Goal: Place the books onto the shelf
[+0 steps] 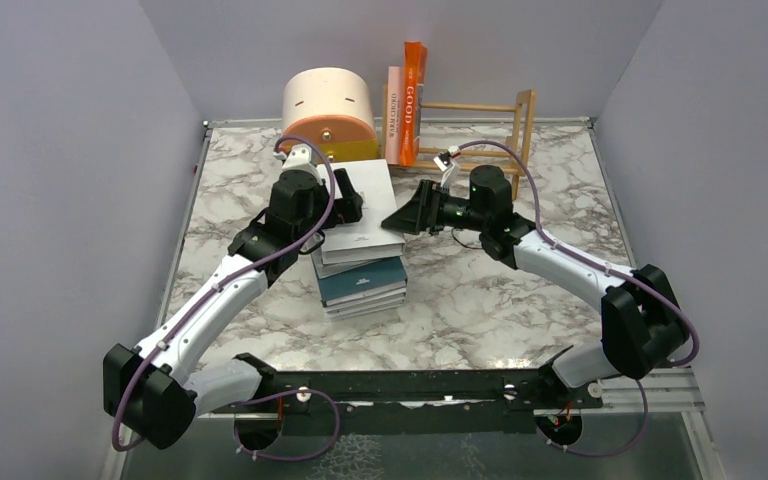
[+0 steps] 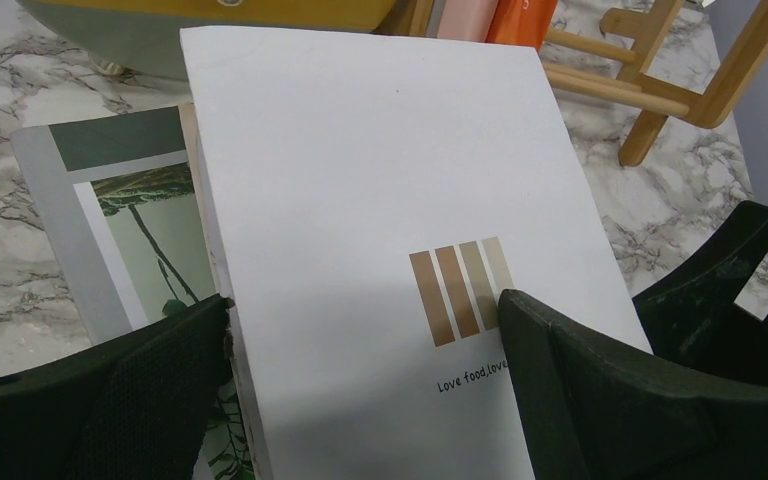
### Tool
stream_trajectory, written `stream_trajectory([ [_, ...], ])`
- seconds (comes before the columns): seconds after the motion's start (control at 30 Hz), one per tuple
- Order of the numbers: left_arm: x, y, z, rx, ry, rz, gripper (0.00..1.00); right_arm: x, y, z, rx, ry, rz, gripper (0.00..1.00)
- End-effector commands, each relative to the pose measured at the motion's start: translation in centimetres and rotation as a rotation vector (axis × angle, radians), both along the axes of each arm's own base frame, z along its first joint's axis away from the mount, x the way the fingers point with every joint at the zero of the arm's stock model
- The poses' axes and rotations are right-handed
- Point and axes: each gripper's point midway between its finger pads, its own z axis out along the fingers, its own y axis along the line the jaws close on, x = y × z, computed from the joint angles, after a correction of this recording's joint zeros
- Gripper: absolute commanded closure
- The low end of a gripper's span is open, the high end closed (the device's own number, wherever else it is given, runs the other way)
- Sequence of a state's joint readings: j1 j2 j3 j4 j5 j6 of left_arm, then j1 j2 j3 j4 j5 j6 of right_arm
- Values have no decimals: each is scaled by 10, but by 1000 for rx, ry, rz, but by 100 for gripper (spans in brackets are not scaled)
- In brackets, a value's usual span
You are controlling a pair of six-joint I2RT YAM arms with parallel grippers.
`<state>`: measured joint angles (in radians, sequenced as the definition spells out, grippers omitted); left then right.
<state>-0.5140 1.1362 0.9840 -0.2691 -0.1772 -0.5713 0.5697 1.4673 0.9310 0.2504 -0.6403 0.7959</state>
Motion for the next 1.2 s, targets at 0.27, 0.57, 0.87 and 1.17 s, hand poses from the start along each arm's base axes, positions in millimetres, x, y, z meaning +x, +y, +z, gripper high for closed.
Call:
stream_trajectory([
  [0.27, -5, -6, 7, -50, -78, -36, 1, 2, 10, -5, 29, 30, 43, 22],
  [0.57, 0, -26, 19, -113, -130, -113, 1, 0, 15, -3, 62, 26, 81, 22],
  [0.87, 6, -49, 29, -155, -151, -163, 1, -1, 12, 7, 74, 5, 71, 23],
  [1.17, 7, -86, 41, -190, -175, -231, 1, 1, 2, 12, 74, -14, 41, 24],
])
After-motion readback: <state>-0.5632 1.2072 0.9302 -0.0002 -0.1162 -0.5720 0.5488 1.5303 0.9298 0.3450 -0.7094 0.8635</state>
